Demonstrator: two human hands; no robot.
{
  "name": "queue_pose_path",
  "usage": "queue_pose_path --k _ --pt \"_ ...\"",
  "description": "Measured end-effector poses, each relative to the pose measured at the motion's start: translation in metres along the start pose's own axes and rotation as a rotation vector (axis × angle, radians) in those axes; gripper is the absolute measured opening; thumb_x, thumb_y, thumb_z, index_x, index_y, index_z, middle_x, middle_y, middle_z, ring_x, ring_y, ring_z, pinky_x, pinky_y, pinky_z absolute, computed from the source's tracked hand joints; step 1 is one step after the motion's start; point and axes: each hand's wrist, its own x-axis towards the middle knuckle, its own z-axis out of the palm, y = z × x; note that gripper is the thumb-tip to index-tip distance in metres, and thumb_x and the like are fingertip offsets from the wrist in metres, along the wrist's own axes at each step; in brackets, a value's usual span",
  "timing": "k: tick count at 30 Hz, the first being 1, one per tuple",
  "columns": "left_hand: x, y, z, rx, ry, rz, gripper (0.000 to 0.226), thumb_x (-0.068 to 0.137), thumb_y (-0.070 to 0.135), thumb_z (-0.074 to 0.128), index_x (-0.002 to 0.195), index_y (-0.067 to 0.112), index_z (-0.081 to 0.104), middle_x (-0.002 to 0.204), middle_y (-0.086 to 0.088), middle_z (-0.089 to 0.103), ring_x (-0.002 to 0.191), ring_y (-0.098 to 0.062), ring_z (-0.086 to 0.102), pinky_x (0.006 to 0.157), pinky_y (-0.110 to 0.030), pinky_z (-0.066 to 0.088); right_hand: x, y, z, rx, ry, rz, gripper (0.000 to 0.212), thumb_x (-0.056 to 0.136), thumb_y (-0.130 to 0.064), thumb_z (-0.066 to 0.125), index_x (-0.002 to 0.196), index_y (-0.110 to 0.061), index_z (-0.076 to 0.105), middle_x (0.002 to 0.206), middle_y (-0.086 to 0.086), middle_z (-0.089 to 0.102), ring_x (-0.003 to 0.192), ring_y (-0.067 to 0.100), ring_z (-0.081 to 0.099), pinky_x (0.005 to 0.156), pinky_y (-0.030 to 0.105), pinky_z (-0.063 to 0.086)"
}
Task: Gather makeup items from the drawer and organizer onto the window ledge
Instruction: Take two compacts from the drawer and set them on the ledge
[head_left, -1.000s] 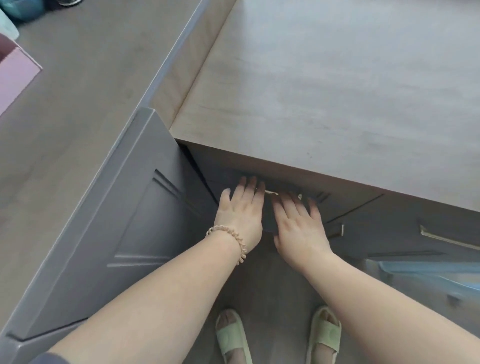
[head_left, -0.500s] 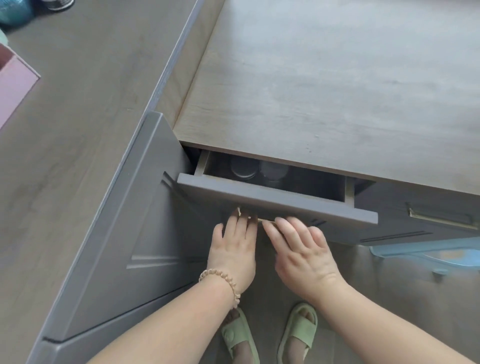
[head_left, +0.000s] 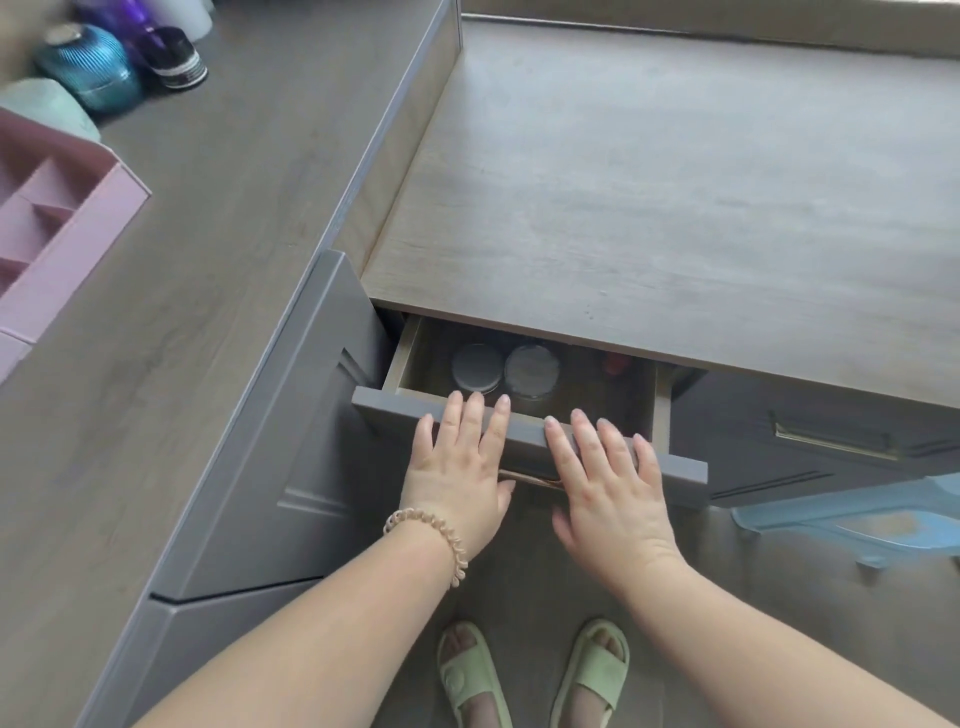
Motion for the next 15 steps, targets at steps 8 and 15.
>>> queue_pose_path --k 8,15 --pt "-0.059 -0.005 0.006 0.044 -0.085 0.058 0.08 0.094 0.054 0.028 0.143 0.022 -0.026 0.159 -0.008 -0.01 0.146 -0.027 -0.009 0.114 -0.048 0.0 -0.053 -0.013 0.001 0.054 -0.051 -0.091 0.092 0.059 -0.029 0.072 0.142 -0.018 0.034 0.142 0.01 0.046 0.119 0.031 0.048 0.094 0.045 0.034" --pt "-0.102 -0.008 0.005 -0.004 -0.152 0.078 0.078 0.095 0.053 0.028 0.143 0.023 -0.026 0.159 -0.007 -0.013 0.146 -0.025 -0.011 0.114 -0.05 -0.002 -0.091 -0.029 -0.006 0.073 -0.109 -0.131 0.09 0.058 -0.025 0.071 0.141 -0.016 0.035 0.141 0.011 0.048 0.116 0.031 0.053 0.09 0.044 0.033"
